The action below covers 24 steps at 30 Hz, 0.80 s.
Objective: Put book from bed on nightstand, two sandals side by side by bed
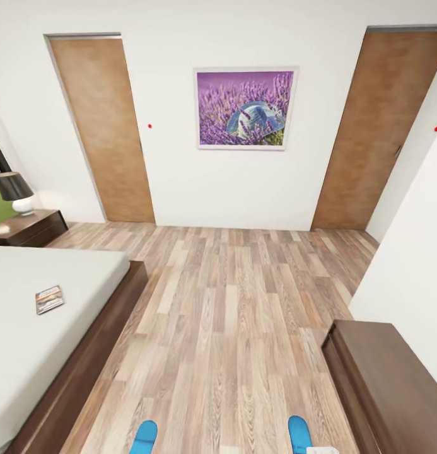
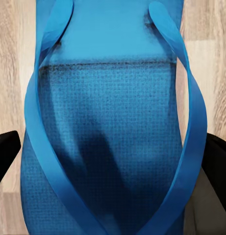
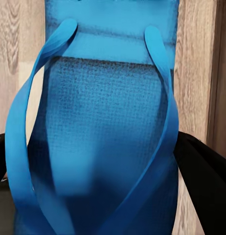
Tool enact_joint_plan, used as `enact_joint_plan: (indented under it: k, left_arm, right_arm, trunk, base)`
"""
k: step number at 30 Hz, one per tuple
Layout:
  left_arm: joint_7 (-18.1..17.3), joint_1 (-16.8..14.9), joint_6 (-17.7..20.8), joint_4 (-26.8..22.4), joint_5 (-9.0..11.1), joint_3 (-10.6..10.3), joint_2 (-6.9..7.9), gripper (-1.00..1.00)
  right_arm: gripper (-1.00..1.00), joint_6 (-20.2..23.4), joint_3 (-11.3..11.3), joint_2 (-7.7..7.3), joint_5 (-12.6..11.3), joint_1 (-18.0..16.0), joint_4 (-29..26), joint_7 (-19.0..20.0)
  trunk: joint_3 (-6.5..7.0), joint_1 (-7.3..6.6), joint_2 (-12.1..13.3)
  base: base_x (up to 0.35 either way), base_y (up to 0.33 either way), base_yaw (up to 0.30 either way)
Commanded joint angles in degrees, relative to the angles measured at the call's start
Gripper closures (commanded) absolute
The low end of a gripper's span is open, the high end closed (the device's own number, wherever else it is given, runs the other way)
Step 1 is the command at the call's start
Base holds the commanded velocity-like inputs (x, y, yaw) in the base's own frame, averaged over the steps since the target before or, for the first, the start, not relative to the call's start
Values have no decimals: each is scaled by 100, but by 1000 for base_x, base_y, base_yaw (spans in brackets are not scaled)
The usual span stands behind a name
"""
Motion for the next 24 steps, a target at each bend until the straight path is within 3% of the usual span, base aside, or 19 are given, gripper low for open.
enact_joint_plan:
  k: [1, 8, 24]
  left_arm:
    - [37, 1, 35, -20, 54, -49, 7, 100]
    - [37, 2, 35, -20, 54, -51, 7, 100]
    - [37, 1, -54, -12, 54, -49, 15, 100]
  right_arm:
    - [100, -25, 47, 2, -70, -7, 8, -18]
    - [100, -25, 47, 2, -67, -7, 8, -18]
    - [100, -21, 47, 3, -65, -7, 8, -18]
  trunk:
    - [-11, 6, -11]
    - [-11, 6, -11]
    - [-11, 6, -11]
  base:
    - [329, 0, -258]
    - [329, 0, -159]
    - [313, 0, -11]
